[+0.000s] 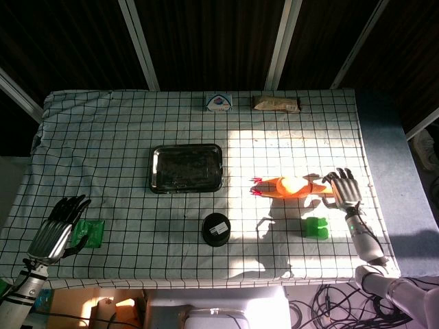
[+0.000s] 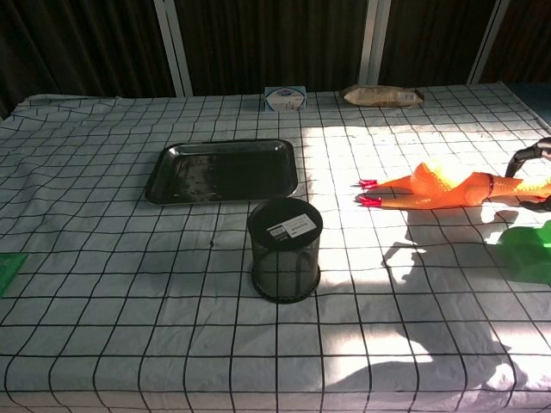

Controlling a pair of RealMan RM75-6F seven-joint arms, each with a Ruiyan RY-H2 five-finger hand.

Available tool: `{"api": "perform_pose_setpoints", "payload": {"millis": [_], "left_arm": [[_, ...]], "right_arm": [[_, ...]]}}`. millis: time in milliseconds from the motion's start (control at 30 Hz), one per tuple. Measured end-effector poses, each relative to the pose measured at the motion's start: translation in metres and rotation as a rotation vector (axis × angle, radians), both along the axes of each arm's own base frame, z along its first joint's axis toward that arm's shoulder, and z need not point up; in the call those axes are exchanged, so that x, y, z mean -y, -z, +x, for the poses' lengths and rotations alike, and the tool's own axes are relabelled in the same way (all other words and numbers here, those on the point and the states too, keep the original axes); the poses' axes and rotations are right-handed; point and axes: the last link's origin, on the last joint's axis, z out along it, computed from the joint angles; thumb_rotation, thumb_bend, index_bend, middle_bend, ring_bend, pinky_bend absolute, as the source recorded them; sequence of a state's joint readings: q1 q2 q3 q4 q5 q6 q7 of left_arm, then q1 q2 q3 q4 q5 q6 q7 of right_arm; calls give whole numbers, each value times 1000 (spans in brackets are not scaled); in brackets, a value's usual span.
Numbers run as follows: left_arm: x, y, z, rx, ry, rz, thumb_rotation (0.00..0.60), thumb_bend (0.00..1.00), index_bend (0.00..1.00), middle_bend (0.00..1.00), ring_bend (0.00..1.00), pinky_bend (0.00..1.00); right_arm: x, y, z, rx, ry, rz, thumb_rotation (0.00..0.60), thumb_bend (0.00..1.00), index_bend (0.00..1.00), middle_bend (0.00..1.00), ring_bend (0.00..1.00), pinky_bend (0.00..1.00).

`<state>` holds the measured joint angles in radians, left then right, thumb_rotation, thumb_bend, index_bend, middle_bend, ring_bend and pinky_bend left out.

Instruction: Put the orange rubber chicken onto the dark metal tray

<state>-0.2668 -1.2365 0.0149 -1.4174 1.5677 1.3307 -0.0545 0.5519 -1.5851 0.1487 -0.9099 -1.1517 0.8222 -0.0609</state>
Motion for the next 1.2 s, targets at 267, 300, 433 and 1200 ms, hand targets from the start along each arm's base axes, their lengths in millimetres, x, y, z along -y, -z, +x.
{"api": "perform_pose_setpoints", "payload": {"millis": [267,300,433,1200], "left_arm": [[1,-2,-2,3,-13,-1,600,365,0,0,0,34],[1,-2,-2,3,-14,-1,600,365,0,0,0,34],[1,-2,-2,6,-15,-3,600,365,0,0,0,33],[7,-21,1,84,2,35,600,367,0,0,0,36]], "right_arm": [[6,10,8,-9,-32,-8,600,302,555,375,252,283],[6,10,9,-16,-40,-16,600,307,602,419,301,331],[7,14,11,-65,-66,-34,600,338,788,612,548,565],[-13,-23,48,58,-475,-218,600,476,935,797,747,772]]}}
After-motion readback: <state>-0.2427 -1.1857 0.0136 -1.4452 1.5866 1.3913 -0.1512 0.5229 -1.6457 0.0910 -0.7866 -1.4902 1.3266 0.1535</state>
